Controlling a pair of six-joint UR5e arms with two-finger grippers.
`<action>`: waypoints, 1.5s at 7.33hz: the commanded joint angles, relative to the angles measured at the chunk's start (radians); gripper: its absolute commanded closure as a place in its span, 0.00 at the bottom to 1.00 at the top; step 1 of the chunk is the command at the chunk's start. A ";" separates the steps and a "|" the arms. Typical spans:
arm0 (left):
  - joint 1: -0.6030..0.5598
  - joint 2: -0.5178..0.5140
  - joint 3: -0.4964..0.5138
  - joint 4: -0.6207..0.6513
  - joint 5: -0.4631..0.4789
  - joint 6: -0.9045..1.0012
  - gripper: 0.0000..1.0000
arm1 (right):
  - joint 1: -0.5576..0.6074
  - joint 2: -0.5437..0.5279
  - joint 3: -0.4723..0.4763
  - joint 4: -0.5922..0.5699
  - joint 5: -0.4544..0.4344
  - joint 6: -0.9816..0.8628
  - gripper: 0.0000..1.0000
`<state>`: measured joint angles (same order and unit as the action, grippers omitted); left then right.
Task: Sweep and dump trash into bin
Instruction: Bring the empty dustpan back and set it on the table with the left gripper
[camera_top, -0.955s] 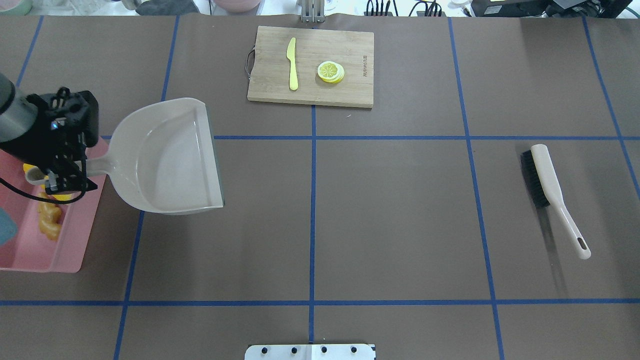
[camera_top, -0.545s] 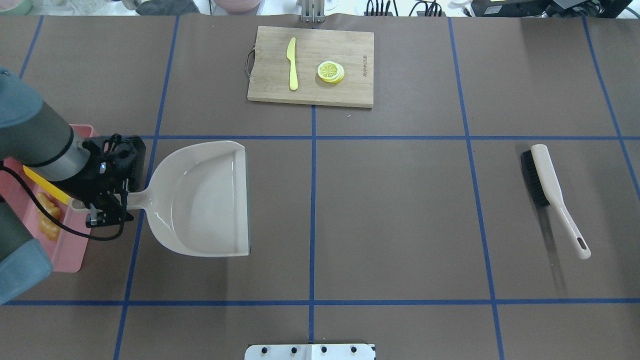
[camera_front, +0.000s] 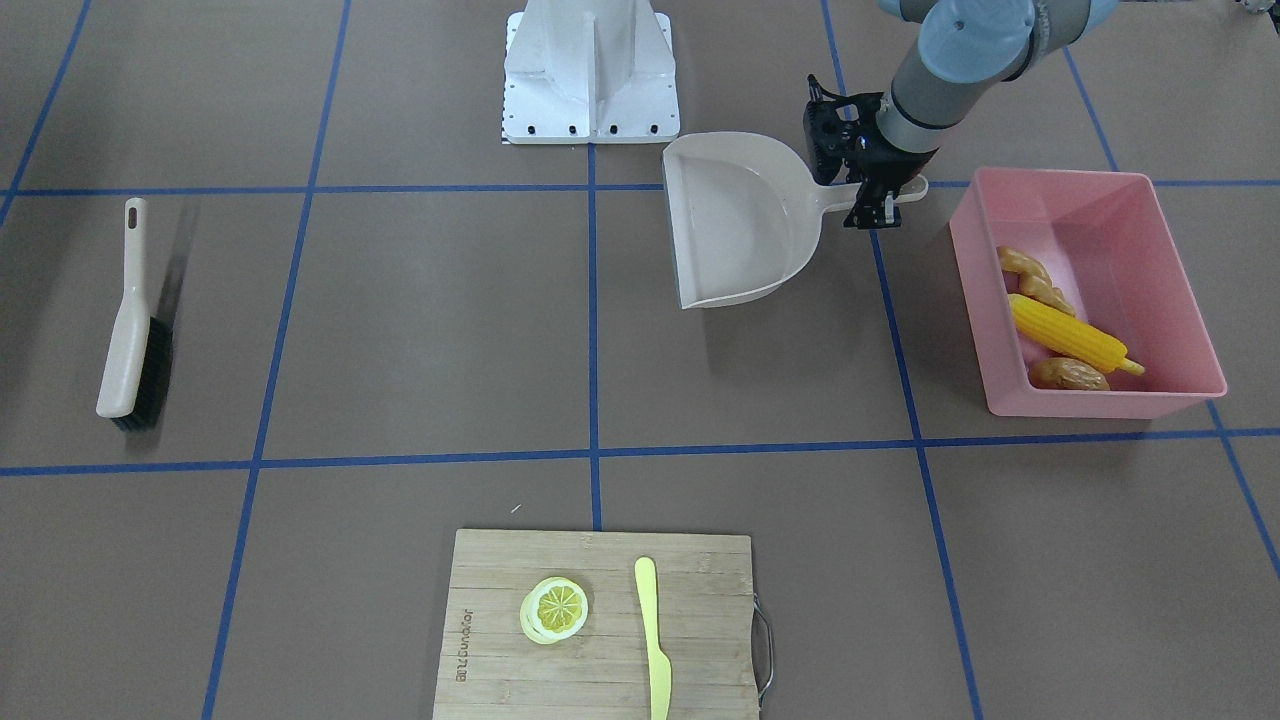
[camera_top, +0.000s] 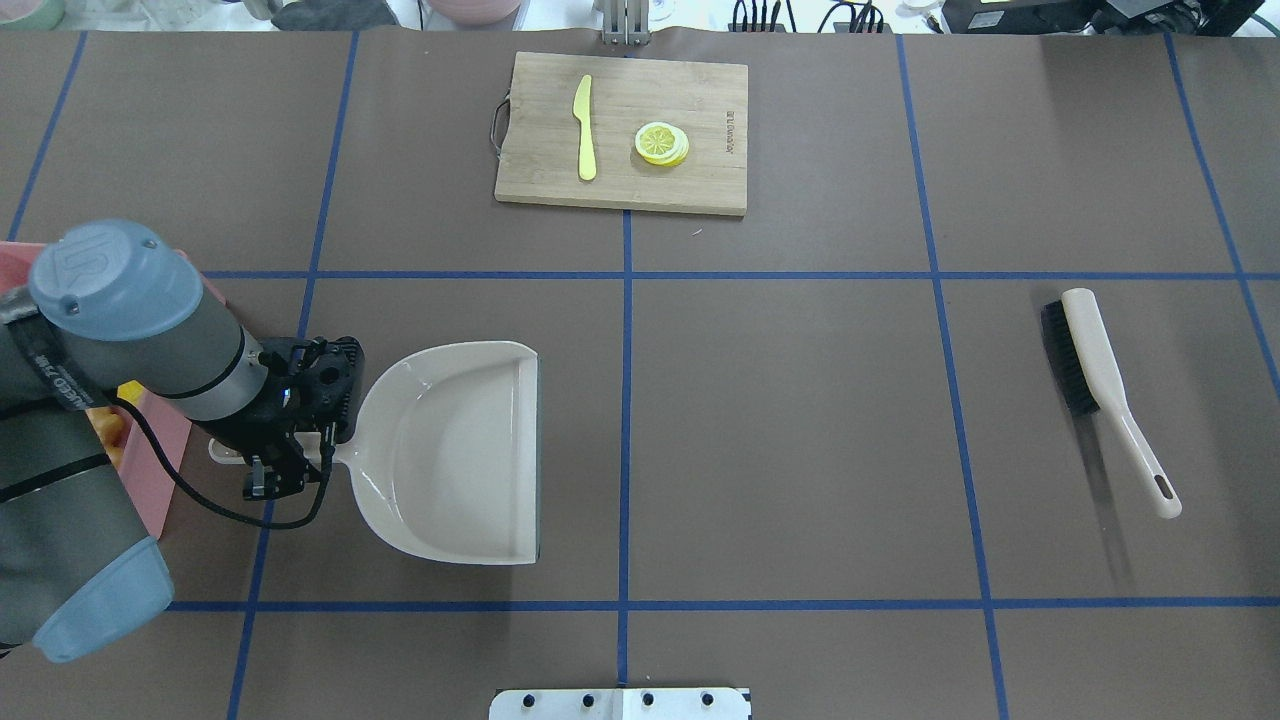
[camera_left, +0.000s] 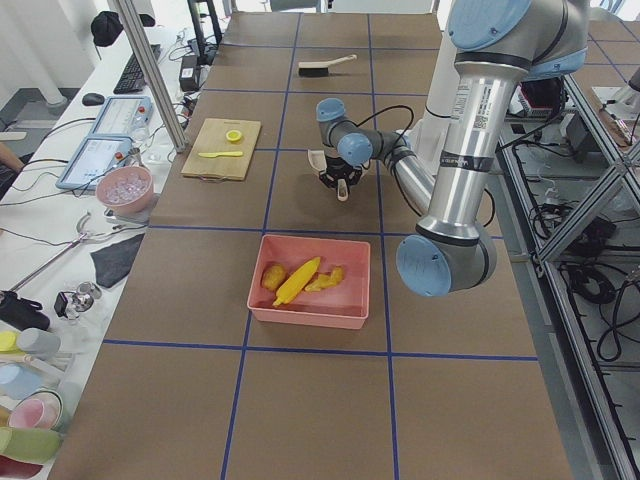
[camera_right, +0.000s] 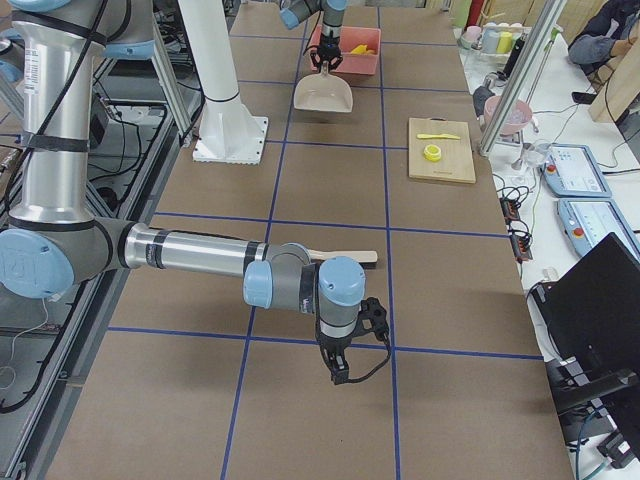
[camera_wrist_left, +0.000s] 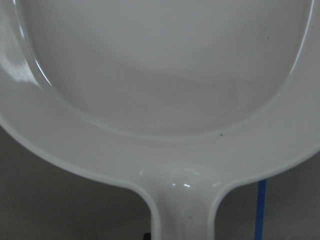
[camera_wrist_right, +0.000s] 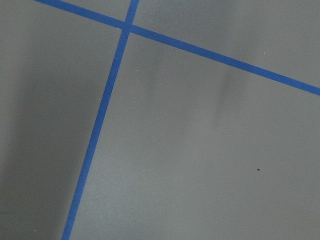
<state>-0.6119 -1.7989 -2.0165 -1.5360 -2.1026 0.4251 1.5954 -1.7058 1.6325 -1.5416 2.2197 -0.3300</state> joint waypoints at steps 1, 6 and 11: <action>0.037 -0.005 0.056 -0.075 0.039 -0.043 1.00 | 0.000 0.000 -0.002 0.000 0.000 0.000 0.00; 0.031 -0.028 0.108 -0.075 0.041 0.045 1.00 | 0.000 0.000 -0.020 0.000 0.000 0.000 0.00; -0.072 -0.040 0.149 -0.069 0.053 0.098 1.00 | 0.000 0.003 -0.026 0.002 0.000 0.002 0.00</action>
<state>-0.6664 -1.8319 -1.8816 -1.6045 -2.0534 0.5186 1.5953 -1.7032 1.6063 -1.5413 2.2186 -0.3288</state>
